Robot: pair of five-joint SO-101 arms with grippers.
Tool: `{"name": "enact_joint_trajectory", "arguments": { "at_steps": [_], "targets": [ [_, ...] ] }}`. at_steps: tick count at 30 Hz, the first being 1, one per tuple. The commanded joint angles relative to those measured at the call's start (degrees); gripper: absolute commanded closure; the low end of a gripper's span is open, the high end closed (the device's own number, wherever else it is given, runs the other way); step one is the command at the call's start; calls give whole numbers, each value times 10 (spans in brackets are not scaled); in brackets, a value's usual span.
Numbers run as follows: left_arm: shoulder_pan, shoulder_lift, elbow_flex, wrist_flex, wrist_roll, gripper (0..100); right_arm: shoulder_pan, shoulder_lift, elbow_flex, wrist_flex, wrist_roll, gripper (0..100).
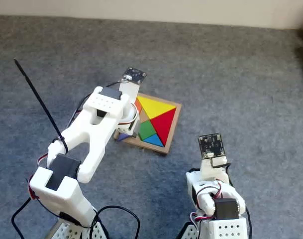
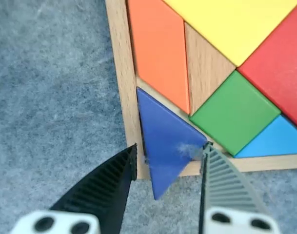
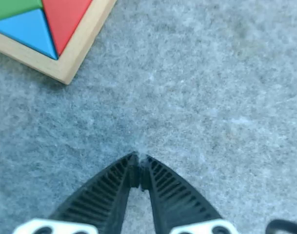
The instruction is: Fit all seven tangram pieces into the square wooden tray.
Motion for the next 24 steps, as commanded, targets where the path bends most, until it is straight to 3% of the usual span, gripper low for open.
{"name": "enact_joint_trajectory", "arguments": {
  "at_steps": [1,11,24],
  "targets": [
    [7,-3,-23,2,3,794,7,-19,82,6,-3,981],
    [6,-13,-28,4,3,853,7,-19,82,6,-3,981],
    [7,-80,-30,6,3,852,6,-19,82,6,-3,981]
  ]
}}
